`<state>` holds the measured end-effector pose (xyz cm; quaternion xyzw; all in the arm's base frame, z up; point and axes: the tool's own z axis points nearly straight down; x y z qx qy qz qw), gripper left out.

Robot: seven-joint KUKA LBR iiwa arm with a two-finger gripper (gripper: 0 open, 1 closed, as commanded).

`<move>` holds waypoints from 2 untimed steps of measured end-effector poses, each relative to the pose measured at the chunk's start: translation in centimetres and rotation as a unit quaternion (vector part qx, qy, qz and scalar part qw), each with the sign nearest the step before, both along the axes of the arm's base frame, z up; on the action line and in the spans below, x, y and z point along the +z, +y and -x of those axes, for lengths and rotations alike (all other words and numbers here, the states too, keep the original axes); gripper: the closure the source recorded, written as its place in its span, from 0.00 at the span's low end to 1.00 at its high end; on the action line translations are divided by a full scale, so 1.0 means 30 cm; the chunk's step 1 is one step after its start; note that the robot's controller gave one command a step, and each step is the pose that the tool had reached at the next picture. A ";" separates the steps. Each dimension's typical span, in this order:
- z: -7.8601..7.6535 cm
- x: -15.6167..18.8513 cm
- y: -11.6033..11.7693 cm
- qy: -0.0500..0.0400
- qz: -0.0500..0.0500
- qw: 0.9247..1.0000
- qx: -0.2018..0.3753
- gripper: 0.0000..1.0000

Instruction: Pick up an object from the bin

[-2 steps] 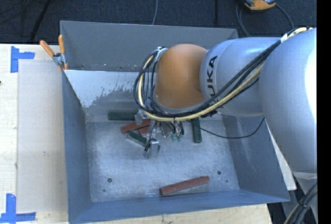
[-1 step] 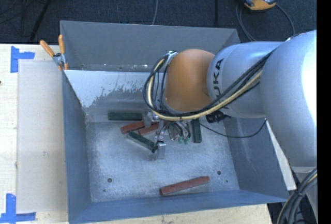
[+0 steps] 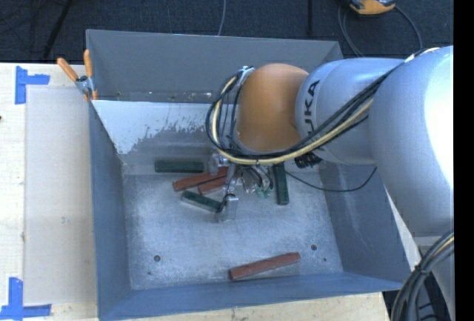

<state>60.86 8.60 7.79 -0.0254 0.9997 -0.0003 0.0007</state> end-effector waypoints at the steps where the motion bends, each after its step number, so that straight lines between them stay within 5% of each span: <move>1: -0.010 0.003 0.009 0.000 -0.001 0.999 0.048 0.00; 2: -0.022 -0.011 -0.016 -0.004 -0.001 0.993 -0.116 1.00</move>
Offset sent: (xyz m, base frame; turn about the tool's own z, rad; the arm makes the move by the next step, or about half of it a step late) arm 0.0033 -0.0051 -0.0079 0.2332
